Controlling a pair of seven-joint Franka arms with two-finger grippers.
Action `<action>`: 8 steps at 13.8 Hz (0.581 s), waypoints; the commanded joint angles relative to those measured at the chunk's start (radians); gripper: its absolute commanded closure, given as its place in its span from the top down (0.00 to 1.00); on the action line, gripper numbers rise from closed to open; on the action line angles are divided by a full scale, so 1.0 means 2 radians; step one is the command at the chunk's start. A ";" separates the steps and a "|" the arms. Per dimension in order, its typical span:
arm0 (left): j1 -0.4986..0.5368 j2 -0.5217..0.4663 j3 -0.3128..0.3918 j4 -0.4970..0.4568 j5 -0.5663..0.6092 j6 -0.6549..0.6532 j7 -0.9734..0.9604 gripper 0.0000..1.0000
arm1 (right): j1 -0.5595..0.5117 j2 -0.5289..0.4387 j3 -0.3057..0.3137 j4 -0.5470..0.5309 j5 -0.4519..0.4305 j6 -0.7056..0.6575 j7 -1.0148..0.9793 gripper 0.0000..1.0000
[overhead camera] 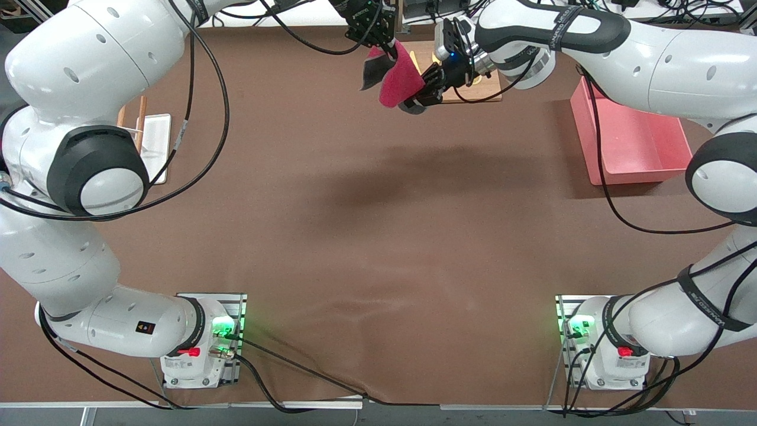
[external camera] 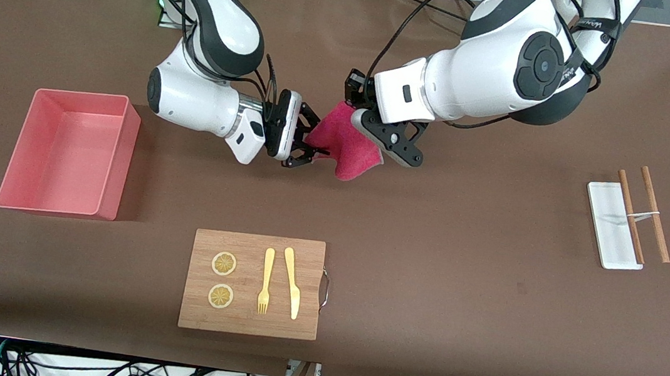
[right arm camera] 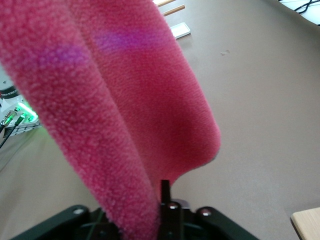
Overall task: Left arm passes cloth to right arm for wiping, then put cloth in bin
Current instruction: 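Grasp the cloth with the right gripper beside the left gripper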
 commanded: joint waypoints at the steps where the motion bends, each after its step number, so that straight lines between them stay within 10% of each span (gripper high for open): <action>1: -0.005 0.001 0.005 0.010 -0.011 -0.001 -0.006 0.00 | -0.003 -0.001 0.002 0.004 0.004 0.003 0.004 0.00; 5: -0.005 0.001 0.006 0.010 -0.011 -0.002 -0.006 0.12 | -0.007 -0.005 0.002 0.003 0.003 0.001 0.004 0.00; 6: -0.004 0.001 0.006 0.010 -0.010 -0.002 -0.006 0.99 | -0.007 -0.006 0.001 0.002 0.003 0.000 0.004 0.00; 8: -0.001 0.000 0.006 0.010 -0.009 -0.003 -0.009 1.00 | -0.014 -0.012 -0.001 0.000 0.003 -0.014 0.004 0.00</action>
